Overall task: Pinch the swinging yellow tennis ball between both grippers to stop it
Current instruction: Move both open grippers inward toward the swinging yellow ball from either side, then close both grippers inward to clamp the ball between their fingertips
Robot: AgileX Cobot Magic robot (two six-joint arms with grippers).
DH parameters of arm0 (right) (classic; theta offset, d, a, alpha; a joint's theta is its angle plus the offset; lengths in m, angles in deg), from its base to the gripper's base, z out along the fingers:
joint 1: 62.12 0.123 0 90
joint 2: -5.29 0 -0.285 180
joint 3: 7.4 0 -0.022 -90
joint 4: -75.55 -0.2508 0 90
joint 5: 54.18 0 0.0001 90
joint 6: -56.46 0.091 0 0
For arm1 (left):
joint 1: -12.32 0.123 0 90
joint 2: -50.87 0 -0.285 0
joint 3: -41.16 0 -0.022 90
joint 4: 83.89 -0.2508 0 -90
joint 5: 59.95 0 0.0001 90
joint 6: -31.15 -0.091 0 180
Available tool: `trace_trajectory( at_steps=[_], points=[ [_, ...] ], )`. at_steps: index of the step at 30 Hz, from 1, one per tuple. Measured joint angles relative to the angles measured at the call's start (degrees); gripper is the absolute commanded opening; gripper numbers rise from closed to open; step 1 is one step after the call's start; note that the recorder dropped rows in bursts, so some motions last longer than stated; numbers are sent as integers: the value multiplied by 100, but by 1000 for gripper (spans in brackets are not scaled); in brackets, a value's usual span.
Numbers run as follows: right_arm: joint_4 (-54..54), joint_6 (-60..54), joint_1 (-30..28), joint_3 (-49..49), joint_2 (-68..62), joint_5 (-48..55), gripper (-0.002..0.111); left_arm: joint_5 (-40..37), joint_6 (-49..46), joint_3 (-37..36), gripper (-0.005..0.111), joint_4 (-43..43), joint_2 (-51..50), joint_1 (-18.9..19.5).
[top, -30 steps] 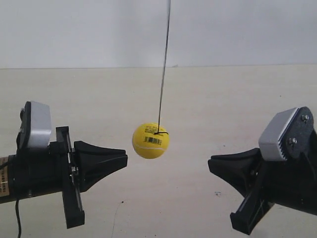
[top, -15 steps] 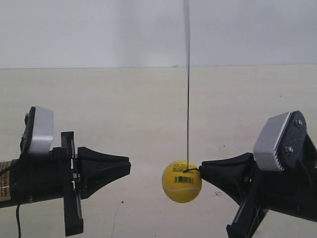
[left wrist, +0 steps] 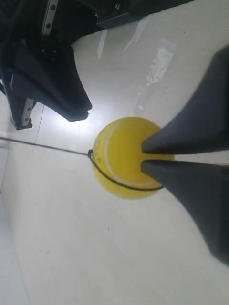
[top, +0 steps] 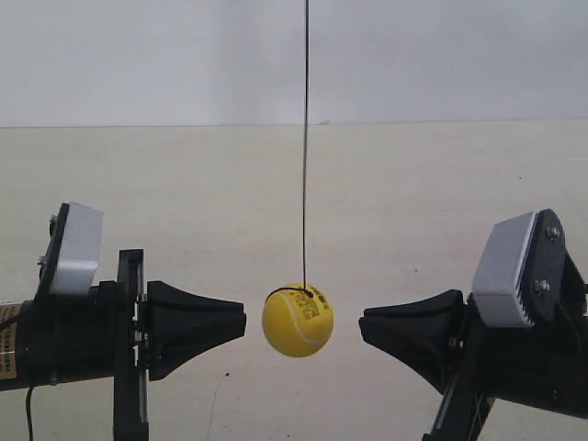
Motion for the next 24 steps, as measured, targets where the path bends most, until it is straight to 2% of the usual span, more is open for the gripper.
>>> trace_trajectory(
  at_steps=[6, 14, 24],
  points=[
    [39, 44, 0, 0, -165, -263, 0, 0, 36, 0, 5, -8, 0, -35],
    [-154, -492, 0, -12, -835, -616, 0, 8, -110, 0, 5, 98, 0, -458],
    [-447, -719, 0, -12, -835, -594, 0, -276, -297, 0, 5, 608, 0, -475]
  ],
)
